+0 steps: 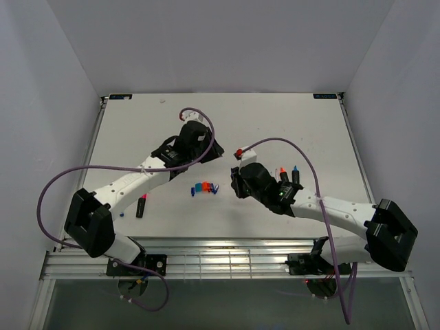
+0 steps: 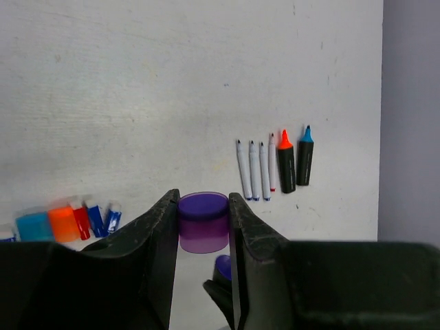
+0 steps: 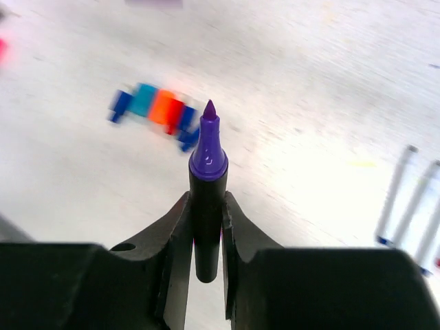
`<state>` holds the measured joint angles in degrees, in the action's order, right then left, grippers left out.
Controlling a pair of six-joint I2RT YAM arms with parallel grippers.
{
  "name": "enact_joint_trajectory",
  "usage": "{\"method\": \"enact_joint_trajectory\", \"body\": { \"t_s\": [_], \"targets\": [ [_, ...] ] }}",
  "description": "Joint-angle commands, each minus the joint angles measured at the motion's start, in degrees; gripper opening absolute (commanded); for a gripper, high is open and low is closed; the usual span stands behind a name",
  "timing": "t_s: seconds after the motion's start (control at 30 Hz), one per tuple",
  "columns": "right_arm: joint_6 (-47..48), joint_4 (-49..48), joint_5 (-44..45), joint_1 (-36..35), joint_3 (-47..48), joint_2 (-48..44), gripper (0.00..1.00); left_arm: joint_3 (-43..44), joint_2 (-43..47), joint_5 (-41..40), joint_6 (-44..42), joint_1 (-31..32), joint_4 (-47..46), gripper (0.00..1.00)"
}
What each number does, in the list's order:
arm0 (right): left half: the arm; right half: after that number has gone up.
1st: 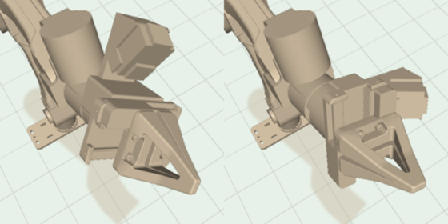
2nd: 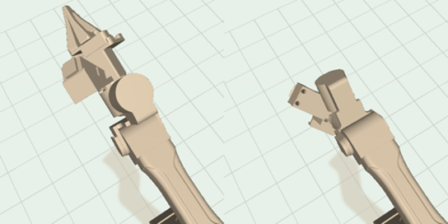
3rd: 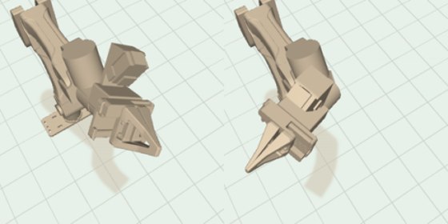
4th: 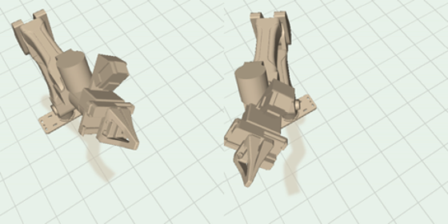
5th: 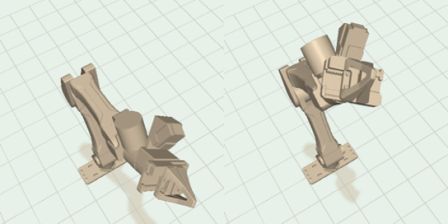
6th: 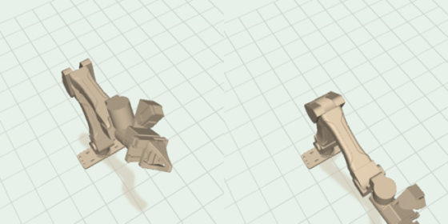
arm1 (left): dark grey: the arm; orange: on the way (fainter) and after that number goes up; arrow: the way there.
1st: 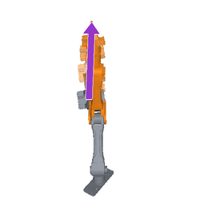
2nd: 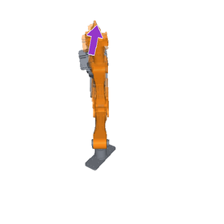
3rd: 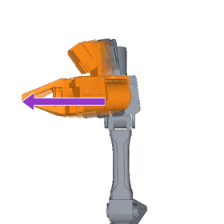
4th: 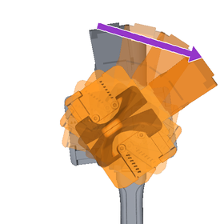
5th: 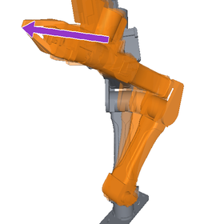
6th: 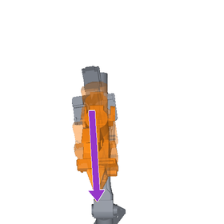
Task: Open the pen caps
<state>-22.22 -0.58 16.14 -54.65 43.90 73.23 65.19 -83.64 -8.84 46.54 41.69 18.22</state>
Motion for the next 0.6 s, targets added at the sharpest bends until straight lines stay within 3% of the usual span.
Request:
{"method": "enact_joint_trajectory", "body": {
  "t_s": [0.0, 0.17, 0.37, 0.57],
  "targets": [
    [4.7, 7.5, 21.0, -2.5, 0.8, -0.3, 0.08, 3.8, -0.7, 6.8, 0.7, -6.3, 3.0, 0.00],
    [5.0, 6.1, 13.6, -0.6, -1.1, -2.5, 0.08, 4.5, 0.9, 6.7, -4.0, -8.1, 2.0, 0.00],
    [0.7, 5.4, -4.9, 13.9, -4.4, -9.4, 0.08, -1.7, 3.0, 3.1, -8.5, -8.1, 5.6, 0.00],
    [2.2, 13.3, -6.5, 26.2, -1.5, -10.5, 0.08, -7.2, 1.7, 8.0, -9.7, -8.1, 3.4, 0.00]
  ]
}}
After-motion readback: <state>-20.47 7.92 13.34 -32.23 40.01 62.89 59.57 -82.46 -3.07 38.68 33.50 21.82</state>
